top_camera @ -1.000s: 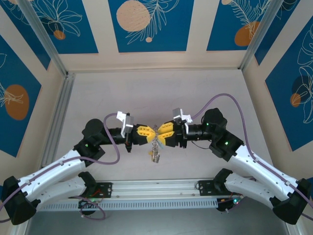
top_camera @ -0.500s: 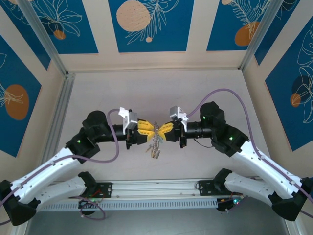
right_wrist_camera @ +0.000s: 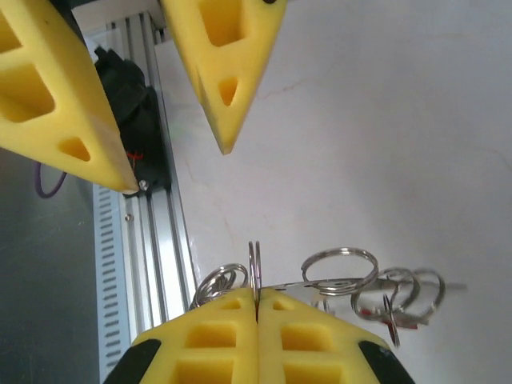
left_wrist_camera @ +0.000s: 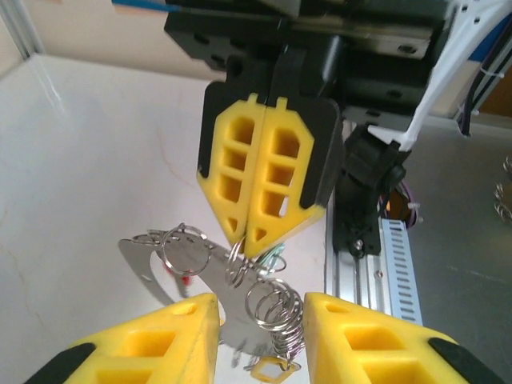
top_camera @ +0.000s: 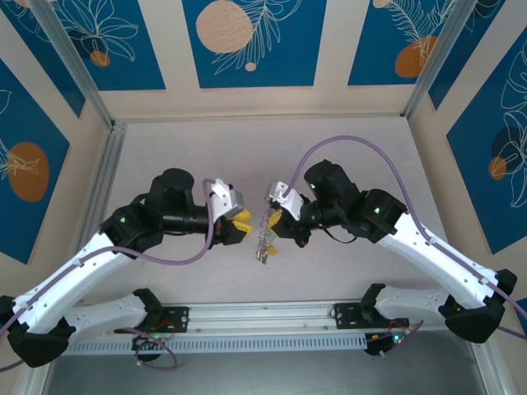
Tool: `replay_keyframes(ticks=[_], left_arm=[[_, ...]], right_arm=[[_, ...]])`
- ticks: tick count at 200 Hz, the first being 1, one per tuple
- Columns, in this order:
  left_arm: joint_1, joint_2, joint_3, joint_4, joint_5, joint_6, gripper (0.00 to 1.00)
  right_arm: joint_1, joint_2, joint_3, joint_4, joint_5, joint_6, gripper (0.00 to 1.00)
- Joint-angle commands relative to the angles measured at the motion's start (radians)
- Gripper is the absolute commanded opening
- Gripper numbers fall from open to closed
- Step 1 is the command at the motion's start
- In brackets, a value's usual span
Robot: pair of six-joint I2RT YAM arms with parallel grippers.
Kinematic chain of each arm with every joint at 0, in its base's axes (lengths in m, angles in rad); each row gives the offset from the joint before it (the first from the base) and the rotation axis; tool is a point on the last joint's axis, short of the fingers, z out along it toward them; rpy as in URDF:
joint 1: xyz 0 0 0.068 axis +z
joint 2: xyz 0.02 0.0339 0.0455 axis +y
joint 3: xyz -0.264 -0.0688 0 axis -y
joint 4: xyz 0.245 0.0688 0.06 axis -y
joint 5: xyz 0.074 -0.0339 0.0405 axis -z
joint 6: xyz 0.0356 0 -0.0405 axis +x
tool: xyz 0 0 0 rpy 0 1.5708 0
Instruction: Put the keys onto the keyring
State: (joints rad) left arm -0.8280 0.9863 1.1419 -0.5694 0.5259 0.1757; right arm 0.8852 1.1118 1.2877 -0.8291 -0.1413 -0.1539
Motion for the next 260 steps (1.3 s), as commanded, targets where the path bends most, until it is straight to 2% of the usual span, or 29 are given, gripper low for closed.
replay_keyframes(ticks=[1, 70, 127, 163, 204, 241, 247, 258, 260], left_arm=[[-0.01, 0.001, 0.018, -0.022, 0.039, 0.04, 0.34], [-0.01, 0.019, -0.005, 0.054, 0.074, 0.043, 0.36], [-0.012, 0.029, -0.018, 0.088, 0.12, 0.03, 0.37], [-0.017, 0.031, -0.021, 0.084, 0.112, 0.032, 0.36], [-0.019, 0.031, -0.034, 0.094, 0.119, 0.029, 0.22], [-0.019, 0.029, -0.034, 0.086, 0.125, 0.026, 0.2], [-0.019, 0.028, -0.035, 0.086, 0.127, 0.024, 0.15], [-0.02, 0.025, -0.034, 0.088, 0.133, 0.022, 0.0], [-0.02, 0.025, -0.035, 0.088, 0.133, 0.022, 0.0]], right_arm=[[0.021, 0.01, 0.08, -0.077, 0.011, -0.031, 0.0], [0.073, 0.069, 0.162, -0.141, -0.057, -0.078, 0.0], [0.072, 0.09, 0.206, -0.151, -0.065, -0.105, 0.0], [0.069, 0.102, 0.222, -0.148, -0.069, -0.113, 0.0], [0.066, 0.101, 0.222, -0.132, -0.082, -0.113, 0.0], [0.059, 0.085, 0.219, -0.108, -0.074, -0.114, 0.0], [0.058, 0.083, 0.216, -0.105, -0.073, -0.113, 0.0], [0.058, 0.078, 0.211, -0.097, -0.067, -0.113, 0.0], [0.057, 0.077, 0.209, -0.097, -0.066, -0.113, 0.0]])
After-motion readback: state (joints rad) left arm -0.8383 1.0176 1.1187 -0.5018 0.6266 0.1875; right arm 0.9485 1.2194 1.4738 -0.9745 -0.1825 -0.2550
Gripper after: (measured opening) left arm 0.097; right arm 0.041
